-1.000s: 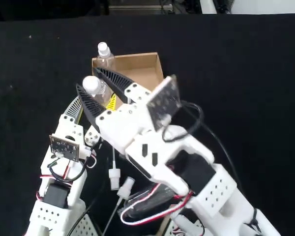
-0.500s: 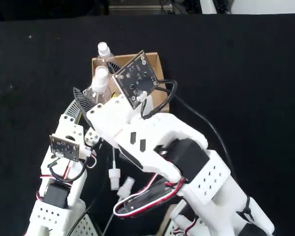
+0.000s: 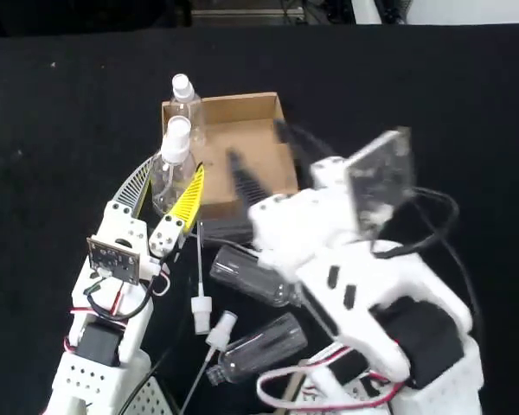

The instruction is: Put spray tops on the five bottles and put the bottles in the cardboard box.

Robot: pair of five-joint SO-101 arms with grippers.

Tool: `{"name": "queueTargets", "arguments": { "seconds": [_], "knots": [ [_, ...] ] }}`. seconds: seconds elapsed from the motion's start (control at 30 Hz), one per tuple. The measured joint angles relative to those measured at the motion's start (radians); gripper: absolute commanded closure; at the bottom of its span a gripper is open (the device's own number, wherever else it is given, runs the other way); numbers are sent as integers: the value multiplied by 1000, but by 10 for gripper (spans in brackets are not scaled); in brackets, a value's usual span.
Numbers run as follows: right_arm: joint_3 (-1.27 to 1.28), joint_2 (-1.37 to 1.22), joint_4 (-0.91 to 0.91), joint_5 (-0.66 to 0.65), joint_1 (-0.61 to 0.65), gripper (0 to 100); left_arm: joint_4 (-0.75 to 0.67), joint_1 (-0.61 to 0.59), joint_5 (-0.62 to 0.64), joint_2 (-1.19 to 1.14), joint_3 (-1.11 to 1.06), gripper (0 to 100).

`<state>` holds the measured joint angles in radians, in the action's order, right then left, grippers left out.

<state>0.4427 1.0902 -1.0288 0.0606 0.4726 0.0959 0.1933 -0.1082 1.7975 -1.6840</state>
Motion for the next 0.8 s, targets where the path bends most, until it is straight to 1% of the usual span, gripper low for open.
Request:
{"name": "queueTargets", "arguments": {
  "seconds": [0.1, 0.2, 0.33, 0.6, 0.7, 0.8],
  "knots": [
    [106, 6, 0, 0, -126, 801, 11, 5, -2, 0, 0, 970],
    [212, 21, -2, 0, -183, 801, 29, 3, -2, 0, 0, 970],
    [330, 51, 69, 0, -184, 801, 29, 2, -2, 0, 0, 970],
    [674, 63, 325, 0, -184, 801, 31, 0, -2, 0, 0, 970],
    [772, 63, 419, 0, -184, 801, -11, -5, -2, 0, 0, 970],
    [802, 63, 456, 0, -184, 801, -48, -6, -2, -6, 0, 970]
  ]
}}
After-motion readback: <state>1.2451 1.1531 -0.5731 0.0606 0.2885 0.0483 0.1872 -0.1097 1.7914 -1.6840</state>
